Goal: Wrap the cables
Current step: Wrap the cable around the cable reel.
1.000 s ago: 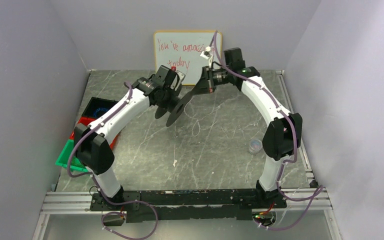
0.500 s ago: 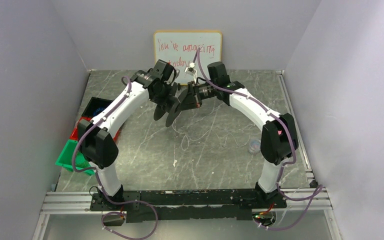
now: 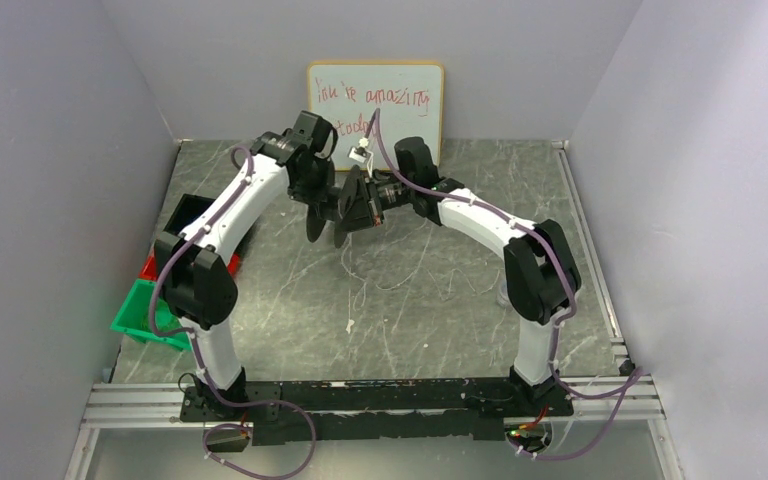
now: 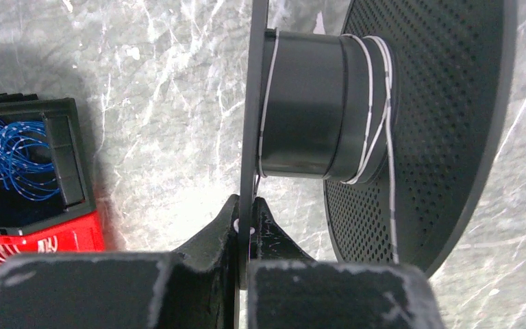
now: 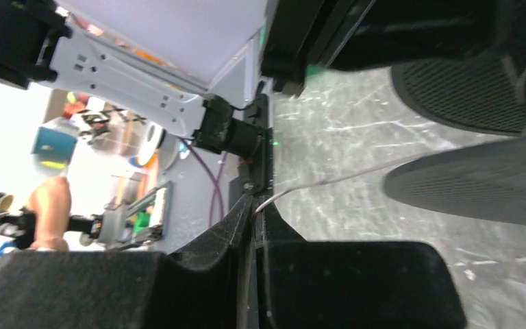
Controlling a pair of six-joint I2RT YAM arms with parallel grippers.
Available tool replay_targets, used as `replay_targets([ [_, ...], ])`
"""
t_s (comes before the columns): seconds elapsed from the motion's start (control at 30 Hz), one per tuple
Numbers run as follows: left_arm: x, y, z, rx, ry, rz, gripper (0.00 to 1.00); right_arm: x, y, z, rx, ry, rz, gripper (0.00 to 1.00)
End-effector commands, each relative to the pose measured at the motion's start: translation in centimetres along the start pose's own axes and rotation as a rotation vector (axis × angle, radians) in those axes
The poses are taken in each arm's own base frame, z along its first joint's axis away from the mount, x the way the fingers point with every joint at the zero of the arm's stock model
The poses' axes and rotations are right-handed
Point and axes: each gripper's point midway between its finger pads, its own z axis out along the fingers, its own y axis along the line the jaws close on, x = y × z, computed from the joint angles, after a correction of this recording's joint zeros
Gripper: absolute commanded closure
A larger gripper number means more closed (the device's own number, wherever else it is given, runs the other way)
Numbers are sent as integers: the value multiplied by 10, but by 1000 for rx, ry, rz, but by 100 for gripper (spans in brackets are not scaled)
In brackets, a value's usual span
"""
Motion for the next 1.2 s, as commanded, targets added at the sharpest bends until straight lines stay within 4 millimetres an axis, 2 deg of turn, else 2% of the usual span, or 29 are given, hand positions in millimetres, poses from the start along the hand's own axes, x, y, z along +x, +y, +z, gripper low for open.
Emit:
replay_targets([
  [0.0,-47,0,-11,52,-166,-167,98,-1,42,6,-202,37,-9,90],
  [0.13,-52,-9,-20,114,-188,-202,98,0,32,12,-189,40,21,89],
  [0.23,-60,-9,-29,145,-208,-241,98,7,26,15,-186,51,36,89],
  [0.47,-85,17,-55,249,-271,-383,98,22,14,14,-142,74,11,90],
  [0.77,-101,34,-85,392,-335,-473,98,45,-8,11,-54,133,-28,90],
  [0.9,-106,47,-103,435,-377,-506,98,51,-14,5,-38,141,-31,91],
  [1.17,-109,63,-135,546,-438,-515,98,45,-40,-23,4,90,13,91],
])
